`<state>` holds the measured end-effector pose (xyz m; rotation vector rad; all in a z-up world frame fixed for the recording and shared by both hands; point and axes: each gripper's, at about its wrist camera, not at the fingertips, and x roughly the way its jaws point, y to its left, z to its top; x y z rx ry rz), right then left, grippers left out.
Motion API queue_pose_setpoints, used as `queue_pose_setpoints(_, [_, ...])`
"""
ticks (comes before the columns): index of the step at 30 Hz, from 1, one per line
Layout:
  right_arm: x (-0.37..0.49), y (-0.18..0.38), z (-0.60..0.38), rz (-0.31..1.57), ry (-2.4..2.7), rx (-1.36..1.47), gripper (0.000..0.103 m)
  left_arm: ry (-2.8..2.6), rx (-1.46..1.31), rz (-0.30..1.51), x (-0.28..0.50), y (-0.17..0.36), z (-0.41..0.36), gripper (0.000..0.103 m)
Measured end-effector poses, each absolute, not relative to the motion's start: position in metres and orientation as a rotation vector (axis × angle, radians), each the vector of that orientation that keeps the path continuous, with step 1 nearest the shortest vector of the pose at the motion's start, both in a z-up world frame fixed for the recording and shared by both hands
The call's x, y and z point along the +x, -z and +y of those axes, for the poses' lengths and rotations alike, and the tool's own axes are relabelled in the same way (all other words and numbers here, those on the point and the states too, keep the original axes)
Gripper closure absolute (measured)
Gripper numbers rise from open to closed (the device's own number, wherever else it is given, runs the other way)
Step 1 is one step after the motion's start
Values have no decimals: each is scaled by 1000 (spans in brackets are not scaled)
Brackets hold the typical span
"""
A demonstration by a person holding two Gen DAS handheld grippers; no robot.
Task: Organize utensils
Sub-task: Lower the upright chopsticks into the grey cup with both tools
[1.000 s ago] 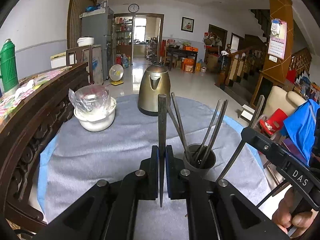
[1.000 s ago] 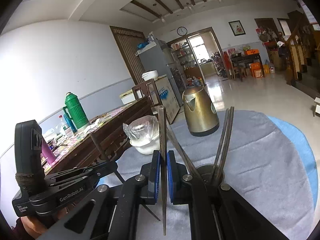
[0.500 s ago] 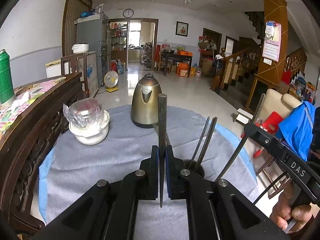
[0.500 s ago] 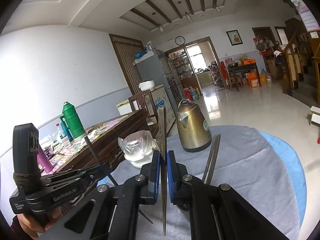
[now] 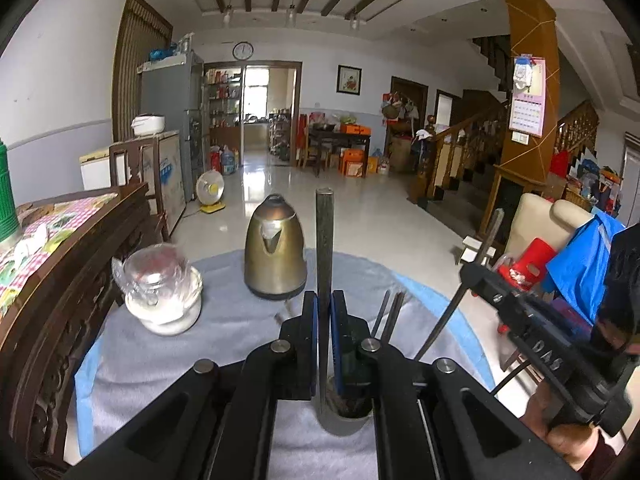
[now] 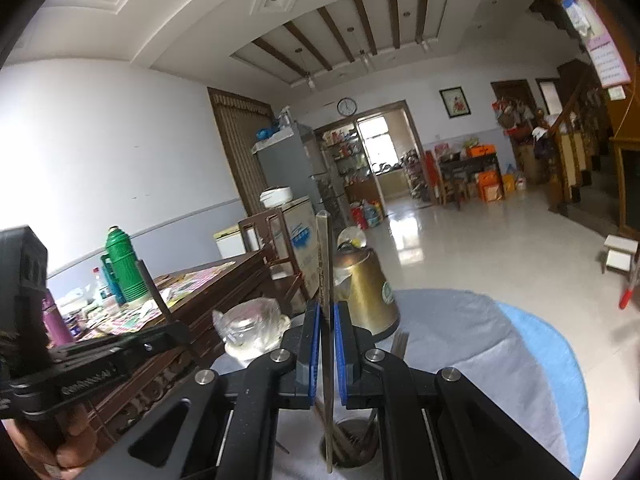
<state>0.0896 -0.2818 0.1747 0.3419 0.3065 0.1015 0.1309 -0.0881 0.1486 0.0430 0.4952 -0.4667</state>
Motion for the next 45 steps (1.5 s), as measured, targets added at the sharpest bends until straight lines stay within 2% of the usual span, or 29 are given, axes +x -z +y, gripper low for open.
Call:
queue_pose_setpoints(6, [100, -173, -284, 291, -58, 309, 95, 485, 32, 493, 140, -149, -107, 96])
queue_pose_setpoints(25, [114, -137, -294, 357, -29, 332, 95, 469, 46, 578, 158, -103, -132, 96])
queue_pose_setpoints(45, [109, -134, -291, 387, -41, 335, 95, 467, 68, 624, 150, -86, -140, 96])
